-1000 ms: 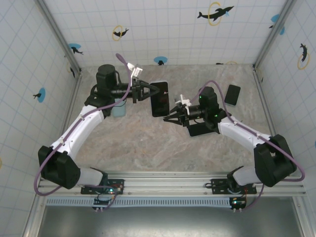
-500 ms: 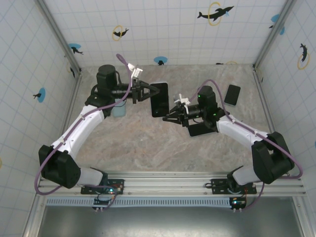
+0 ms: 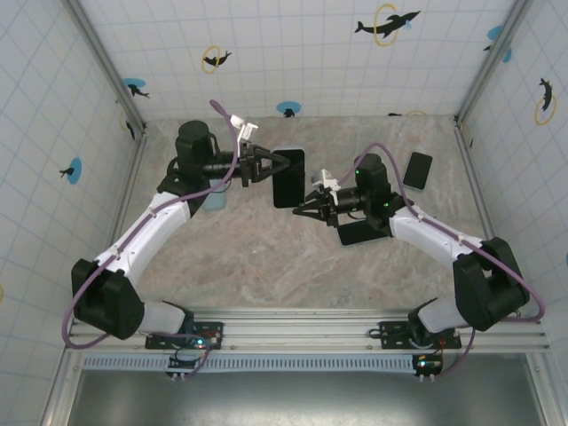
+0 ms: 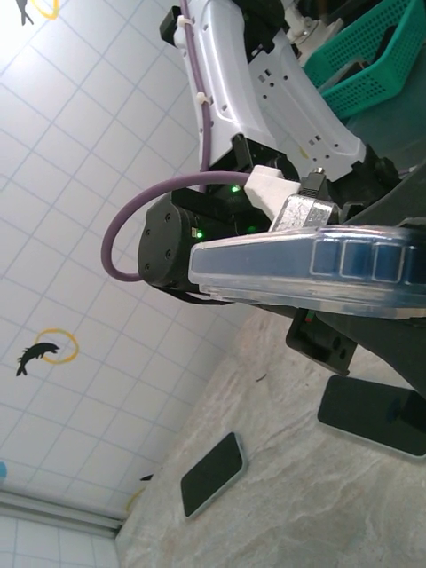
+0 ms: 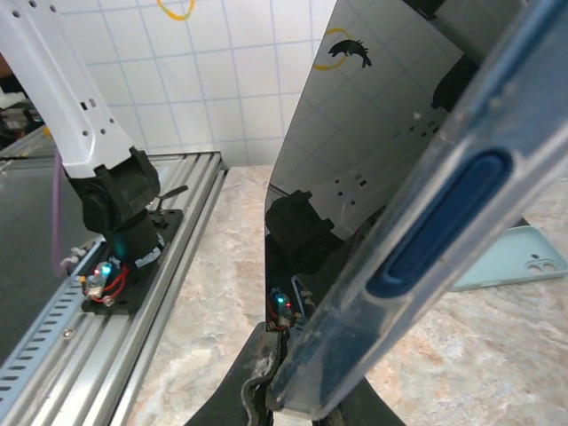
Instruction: Take the phone out of the phone case
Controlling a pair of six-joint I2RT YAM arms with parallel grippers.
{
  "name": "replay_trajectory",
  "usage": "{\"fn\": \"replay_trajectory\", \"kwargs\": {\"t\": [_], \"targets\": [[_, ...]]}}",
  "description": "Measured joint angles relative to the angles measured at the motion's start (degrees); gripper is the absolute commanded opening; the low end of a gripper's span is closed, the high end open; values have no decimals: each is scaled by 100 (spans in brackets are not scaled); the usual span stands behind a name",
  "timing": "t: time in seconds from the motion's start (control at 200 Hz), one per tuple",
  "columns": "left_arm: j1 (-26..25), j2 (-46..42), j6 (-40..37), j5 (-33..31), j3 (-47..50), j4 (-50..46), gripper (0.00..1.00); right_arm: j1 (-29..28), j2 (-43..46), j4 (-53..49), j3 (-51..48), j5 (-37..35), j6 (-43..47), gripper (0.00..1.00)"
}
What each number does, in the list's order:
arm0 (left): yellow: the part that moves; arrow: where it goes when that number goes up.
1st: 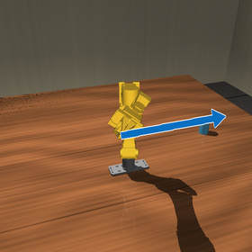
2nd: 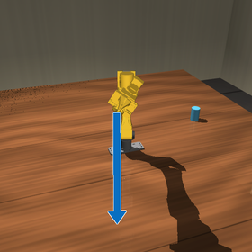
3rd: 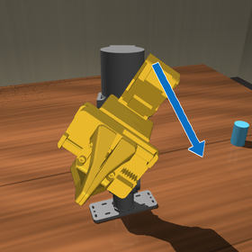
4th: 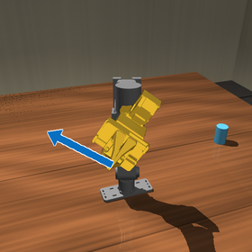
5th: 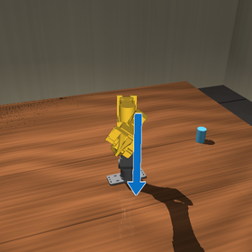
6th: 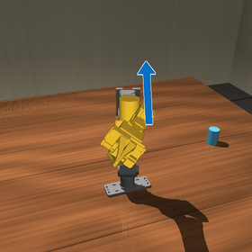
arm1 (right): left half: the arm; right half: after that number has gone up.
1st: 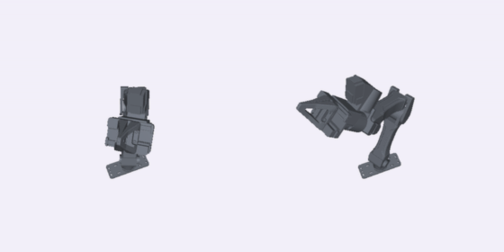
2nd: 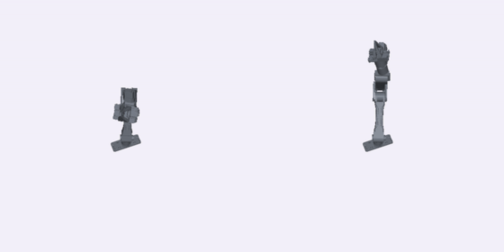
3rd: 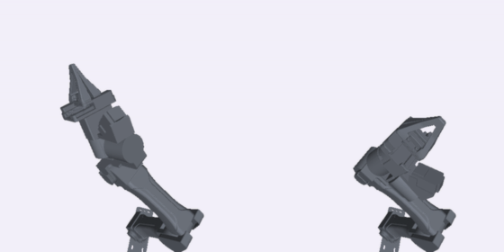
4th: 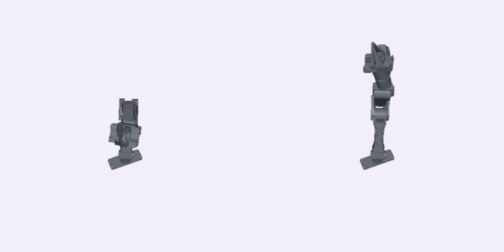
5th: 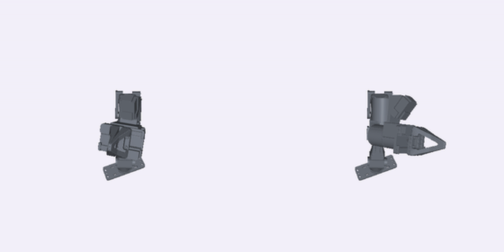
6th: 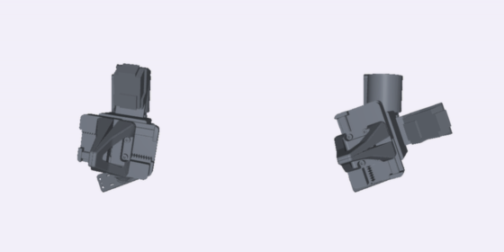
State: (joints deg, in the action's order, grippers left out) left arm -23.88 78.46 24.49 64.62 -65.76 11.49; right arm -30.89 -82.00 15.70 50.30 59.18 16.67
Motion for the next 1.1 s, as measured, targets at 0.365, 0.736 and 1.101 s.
{"fn": "replay_trajectory", "kwargs": {"t": [0.365, 0.736, 1.101], "targets": [[-164, -299, -42, -501, 177, 282, 0, 79, -107, 81, 192, -28, 409, 0], [-164, -302, -48, -745, 175, 393, 0, 72, -98, 247, 192, -540, 826, 0], [-164, -295, -39, -796, 153, 474, 0, 66, 37, 400, 90, -881, 992, 0]]}}
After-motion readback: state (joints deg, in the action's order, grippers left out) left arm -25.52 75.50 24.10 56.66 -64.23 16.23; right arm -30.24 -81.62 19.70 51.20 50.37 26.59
